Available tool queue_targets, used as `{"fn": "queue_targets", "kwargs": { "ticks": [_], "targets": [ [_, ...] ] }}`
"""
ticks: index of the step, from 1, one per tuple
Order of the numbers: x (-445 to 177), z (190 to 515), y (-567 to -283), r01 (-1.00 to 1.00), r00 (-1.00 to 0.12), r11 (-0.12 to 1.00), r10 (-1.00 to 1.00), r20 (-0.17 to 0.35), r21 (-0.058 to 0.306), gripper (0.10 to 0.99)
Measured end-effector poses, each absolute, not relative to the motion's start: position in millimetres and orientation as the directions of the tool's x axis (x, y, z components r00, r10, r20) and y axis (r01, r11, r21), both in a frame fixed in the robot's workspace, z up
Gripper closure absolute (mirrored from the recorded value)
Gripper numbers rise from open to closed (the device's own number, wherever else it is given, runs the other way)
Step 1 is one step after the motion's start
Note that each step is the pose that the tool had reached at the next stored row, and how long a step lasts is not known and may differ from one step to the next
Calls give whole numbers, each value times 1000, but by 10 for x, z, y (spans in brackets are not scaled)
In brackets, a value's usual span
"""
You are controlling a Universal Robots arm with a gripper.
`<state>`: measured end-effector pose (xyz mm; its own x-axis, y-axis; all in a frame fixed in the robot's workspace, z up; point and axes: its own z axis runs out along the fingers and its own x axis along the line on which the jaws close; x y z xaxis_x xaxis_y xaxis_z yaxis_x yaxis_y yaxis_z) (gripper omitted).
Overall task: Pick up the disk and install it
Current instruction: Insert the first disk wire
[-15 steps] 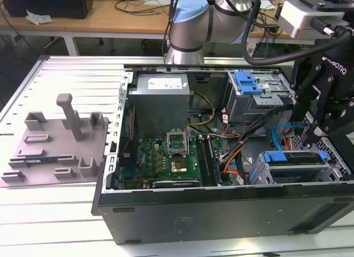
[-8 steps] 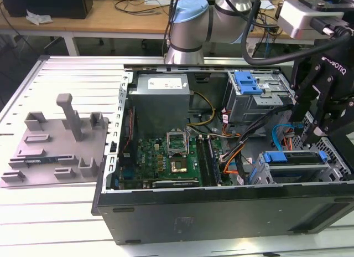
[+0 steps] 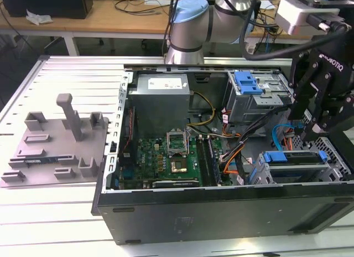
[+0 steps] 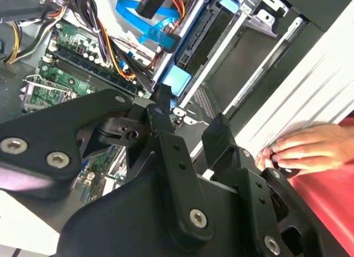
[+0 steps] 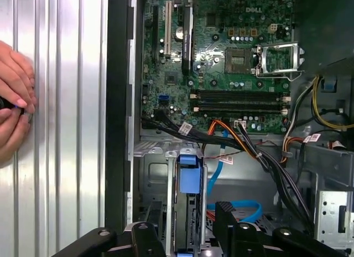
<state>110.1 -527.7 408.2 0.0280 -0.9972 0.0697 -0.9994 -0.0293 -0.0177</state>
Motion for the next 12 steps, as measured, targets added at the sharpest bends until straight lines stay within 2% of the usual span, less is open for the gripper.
{"fn": "queue_targets", "kwargs": {
  "ticks": [3,5,7,10,12],
  "targets": [
    [1103,4082,-5199,-999,28,-30,-995,94,-17,580],
    [1107,4082,-5107,-999,29,-31,-986,166,-15,580],
    [1108,4082,-5058,-999,29,-32,-978,207,-13,580],
    [1108,4078,-5038,-1000,25,-29,-970,241,-12,580],
    [1106,4069,-5038,-1000,8,-11,-970,242,-14,580]
  ]
}}
